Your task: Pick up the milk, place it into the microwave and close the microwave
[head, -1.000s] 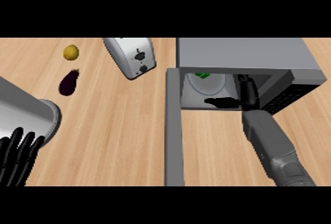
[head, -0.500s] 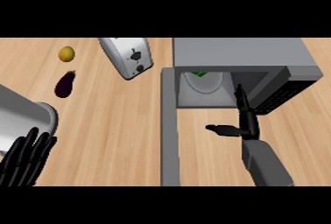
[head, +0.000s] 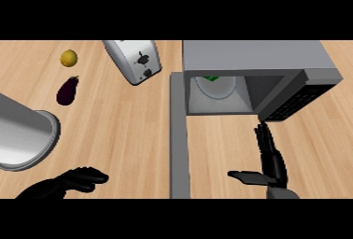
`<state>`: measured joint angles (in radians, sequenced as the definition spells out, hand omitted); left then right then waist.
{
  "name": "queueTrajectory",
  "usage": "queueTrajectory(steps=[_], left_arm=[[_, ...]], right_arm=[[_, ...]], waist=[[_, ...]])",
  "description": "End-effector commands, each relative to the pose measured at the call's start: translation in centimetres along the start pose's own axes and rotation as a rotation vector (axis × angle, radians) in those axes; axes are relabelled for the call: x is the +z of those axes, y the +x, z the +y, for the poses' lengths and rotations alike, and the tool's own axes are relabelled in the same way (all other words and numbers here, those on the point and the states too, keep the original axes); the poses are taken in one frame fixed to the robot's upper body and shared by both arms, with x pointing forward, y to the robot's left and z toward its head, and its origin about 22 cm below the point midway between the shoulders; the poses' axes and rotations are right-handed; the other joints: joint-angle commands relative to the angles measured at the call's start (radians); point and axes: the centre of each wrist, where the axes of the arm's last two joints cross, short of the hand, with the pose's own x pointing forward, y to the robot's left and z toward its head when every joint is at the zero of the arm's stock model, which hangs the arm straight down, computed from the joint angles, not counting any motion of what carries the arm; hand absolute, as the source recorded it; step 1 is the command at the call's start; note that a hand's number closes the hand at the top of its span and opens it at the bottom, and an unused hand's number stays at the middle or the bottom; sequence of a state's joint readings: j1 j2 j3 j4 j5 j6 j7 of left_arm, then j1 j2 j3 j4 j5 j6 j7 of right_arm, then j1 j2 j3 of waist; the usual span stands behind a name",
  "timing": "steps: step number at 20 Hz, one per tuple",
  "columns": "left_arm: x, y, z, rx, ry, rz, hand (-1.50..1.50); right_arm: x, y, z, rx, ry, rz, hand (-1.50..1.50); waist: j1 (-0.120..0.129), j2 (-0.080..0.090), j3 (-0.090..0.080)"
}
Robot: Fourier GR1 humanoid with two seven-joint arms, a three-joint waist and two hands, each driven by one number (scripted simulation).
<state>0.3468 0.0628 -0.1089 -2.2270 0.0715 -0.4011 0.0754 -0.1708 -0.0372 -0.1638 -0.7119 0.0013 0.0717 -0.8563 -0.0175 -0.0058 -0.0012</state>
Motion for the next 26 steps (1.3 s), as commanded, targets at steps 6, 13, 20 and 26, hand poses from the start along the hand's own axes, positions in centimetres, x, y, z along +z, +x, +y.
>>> queueTrajectory(steps=[6, 13, 20, 26], left_arm=[[-4.0, -2.5, 0.0, 0.013, -0.122, 0.03, 1.5], [-7.3, -3.4, -3.6, -0.034, -0.298, 0.044, 1.5], [-10.7, -6.6, -6.9, -0.028, -0.494, 0.143, 1.5], [-11.6, -7.8, -14.5, -0.155, -0.556, 0.093, 1.5]], right_arm=[[7.4, 2.4, -1.3, -0.063, -0.017, -0.064, -1.5], [10.6, 4.3, -4.2, -0.049, -0.024, -0.077, -1.5], [13.9, 5.5, -5.3, -0.039, -0.051, -0.086, -1.5], [12.8, 7.5, -6.2, -0.057, -0.008, -0.143, -1.5]], waist=[[0.003, 0.005, 0.0], [0.004, 0.005, 0.001], [0.003, 0.006, 0.001], [-0.007, 0.007, 0.001]])
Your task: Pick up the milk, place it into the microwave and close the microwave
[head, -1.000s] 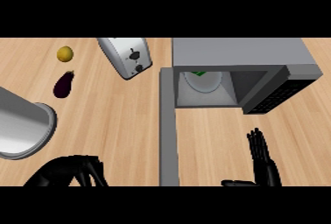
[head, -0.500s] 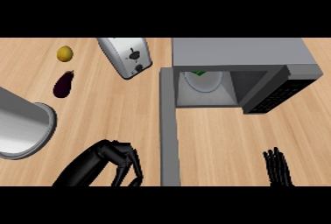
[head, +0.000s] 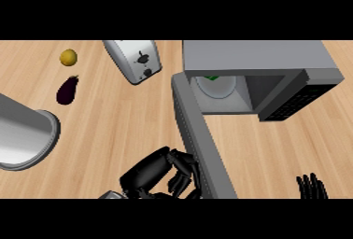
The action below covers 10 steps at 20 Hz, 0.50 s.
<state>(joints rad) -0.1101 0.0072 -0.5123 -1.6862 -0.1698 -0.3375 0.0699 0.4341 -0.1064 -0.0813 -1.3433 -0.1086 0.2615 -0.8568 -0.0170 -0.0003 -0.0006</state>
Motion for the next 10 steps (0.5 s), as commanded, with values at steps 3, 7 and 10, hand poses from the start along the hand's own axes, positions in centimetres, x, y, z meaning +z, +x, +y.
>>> queueTrajectory(steps=[3, 7, 10], left_arm=[[-4.4, -2.4, -4.3, -0.083, -0.071, 0.06, 1.5], [-5.9, -2.3, -7.3, -0.06, -0.108, 0.105, 1.5], [-6.5, -2.8, -8.1, -0.052, -0.081, 0.15, 1.5]], right_arm=[[0.0, 2.9, -1.2, -0.048, 0.068, -0.078, -1.5], [-0.8, 4.3, -1.2, -0.088, 0.114, -0.105, -1.5], [-1.1, 5.4, -0.4, -0.11, 0.162, -0.16, -1.5]], waist=[[-0.024, 0.004, 0.0], [-0.046, 0.006, 0.0], [-0.072, 0.007, -0.001]])
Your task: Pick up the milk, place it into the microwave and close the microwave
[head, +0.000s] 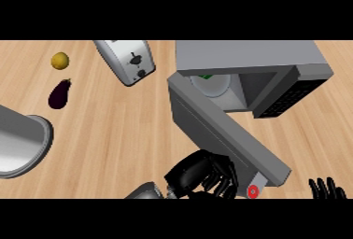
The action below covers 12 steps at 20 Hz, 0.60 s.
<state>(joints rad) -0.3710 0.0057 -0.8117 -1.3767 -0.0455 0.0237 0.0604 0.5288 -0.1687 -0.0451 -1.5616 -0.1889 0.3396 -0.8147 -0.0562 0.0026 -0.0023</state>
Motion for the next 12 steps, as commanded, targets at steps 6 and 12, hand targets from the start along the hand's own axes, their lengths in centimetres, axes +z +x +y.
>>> queueTrajectory(steps=[6, 12], left_arm=[[-2.6, -0.8, -1.7, 0.066, 0.086, 0.064, 1.5], [-3.8, 0.0, 0.0, 0.143, 0.225, -0.038, -1.5]], right_arm=[[-2.3, 2.8, 1.3, -0.103, 0.128, -0.099, -1.5], [-3.8, 4.7, 2.1, -0.112, 0.204, -0.119, -1.5]], waist=[[-0.079, 0.016, 0.0], [-0.132, 0.031, -0.004]])
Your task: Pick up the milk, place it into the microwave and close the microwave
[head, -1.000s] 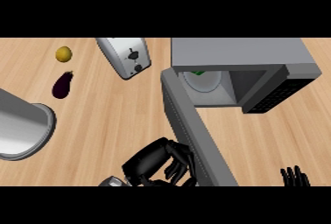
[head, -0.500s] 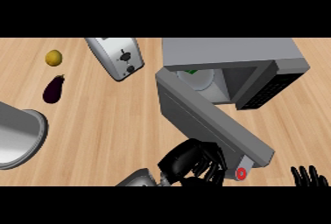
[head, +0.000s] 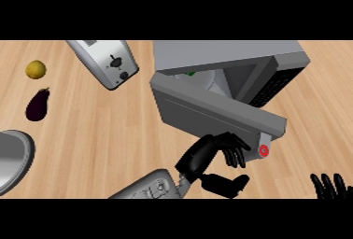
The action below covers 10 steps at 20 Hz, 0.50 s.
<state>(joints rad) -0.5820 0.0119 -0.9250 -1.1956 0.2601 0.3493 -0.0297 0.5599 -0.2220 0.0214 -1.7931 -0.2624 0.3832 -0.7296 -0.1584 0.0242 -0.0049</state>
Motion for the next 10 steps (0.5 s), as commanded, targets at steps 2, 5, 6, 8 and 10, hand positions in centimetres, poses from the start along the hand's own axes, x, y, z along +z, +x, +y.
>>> queueTrajectory(steps=[2, 5, 6, 8, 10], left_arm=[[-1.7, 0.8, 1.0, 0.052, 0.12, -0.069, -1.5], [-2.9, 1.1, 2.5, 0.047, 0.219, -0.076, -1.5], [-3.0, 1.1, 2.5, 0.051, 0.239, -0.075, 1.5], [-3.8, 1.5, 3.3, 0.064, 0.284, -0.084, 1.5], [-4.4, 1.7, 4.0, 0.077, 0.294, -0.086, 1.5]], right_arm=[[-1.0, 0.9, 0.6, -0.046, 0.06, -0.029, -1.5], [-1.1, 2.0, 0.3, -0.053, 0.096, -0.019, -1.5], [-1.4, 2.0, 0.8, -0.069, 0.097, -0.031, -1.5], [-1.2, 2.4, 0.8, -0.084, 0.093, -0.021, -1.5], [-1.8, 3.4, 0.3, -0.062, 0.15, -0.016, -1.5]], waist=[[-0.046, 0.013, -0.002], [-0.058, 0.016, -0.001], [-0.063, 0.017, -0.001], [-0.071, 0.018, 0.0], [-0.096, 0.028, -0.002]])
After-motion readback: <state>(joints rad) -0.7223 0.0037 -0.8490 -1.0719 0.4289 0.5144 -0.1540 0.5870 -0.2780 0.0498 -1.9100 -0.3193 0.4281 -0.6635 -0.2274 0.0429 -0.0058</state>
